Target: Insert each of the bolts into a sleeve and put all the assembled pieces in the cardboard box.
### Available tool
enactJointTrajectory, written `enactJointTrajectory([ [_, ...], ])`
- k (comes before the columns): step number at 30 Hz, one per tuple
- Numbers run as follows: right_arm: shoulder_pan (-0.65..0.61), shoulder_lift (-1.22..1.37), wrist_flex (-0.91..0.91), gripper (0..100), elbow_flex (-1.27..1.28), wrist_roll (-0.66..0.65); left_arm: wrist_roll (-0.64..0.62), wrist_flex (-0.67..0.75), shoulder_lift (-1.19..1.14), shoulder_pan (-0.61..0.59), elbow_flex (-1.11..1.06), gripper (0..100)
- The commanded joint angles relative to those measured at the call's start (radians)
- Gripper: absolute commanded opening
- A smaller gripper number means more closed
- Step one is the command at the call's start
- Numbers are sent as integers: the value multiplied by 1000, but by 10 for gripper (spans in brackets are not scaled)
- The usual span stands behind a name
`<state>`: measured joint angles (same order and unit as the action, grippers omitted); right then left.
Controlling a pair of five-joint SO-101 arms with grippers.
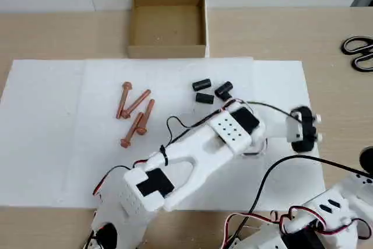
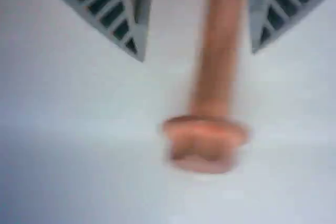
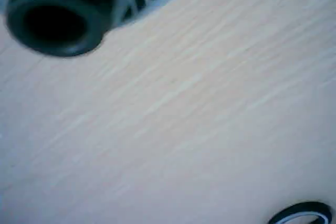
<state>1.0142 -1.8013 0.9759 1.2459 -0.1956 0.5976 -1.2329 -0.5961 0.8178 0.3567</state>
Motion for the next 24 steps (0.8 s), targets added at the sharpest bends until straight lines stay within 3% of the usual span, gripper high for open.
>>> enactJointTrajectory([
  [1,5,-12,-2,4,-55,-5,-15,-54,11,-34,113,127],
  [10,5,-12,-2,4,-55,-5,-15,-91,-52,-26,160,129],
  [24,5,-12,-2,4,-55,-3,-17,-324,-388,-9,621,127],
])
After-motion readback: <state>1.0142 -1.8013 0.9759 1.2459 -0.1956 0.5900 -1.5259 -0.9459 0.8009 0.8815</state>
